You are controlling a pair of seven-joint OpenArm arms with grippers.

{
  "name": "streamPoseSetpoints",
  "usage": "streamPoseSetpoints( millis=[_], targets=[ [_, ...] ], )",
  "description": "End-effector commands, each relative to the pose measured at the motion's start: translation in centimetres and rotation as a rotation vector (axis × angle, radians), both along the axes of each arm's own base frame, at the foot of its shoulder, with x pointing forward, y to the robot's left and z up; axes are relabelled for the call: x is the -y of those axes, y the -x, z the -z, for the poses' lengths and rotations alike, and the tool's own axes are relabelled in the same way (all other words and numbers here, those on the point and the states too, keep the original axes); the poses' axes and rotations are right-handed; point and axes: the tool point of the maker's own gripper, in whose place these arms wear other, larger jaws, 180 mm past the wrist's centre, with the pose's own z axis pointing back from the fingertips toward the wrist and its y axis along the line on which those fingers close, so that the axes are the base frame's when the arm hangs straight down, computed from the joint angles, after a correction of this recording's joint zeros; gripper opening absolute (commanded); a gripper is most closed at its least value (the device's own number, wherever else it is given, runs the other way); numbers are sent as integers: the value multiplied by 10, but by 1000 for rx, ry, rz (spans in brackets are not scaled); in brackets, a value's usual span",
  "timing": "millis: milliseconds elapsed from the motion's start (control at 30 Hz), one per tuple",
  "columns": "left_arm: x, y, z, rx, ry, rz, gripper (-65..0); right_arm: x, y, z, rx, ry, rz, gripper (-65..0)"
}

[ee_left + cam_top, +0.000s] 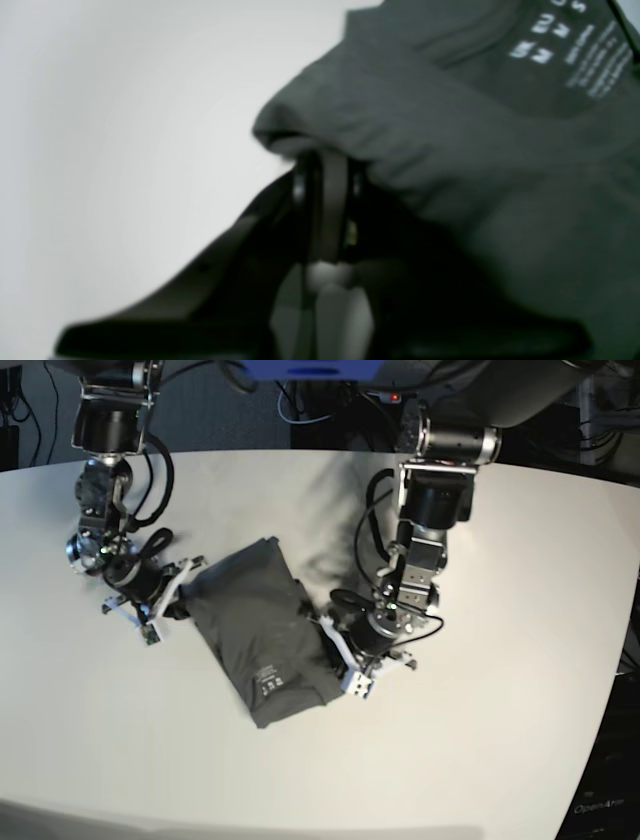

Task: Fold the T-shirt properly
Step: 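Push the bundle with both grippers to straighten it upright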

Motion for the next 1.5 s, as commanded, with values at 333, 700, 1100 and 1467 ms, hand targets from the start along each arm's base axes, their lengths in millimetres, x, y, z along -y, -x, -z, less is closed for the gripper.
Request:
streamPoseSetpoints(
  millis=[333,700,1100,1467],
  targets=[
    [8,-29,-33,125,-83,2,-613,-18,49,-3,-96,122,-64,-643],
    [5,-59,-55,153,-104,8,-613,-32,69,-3,-107,103,-63,-643],
    [-38,-38,-60,224,-152,-39,-613,7,35,-19,-63,297,-71,-643],
    [-70,-13,-40,205,-205,-55,-613,13,-10,-29,-29,347,-66,-644]
  ],
)
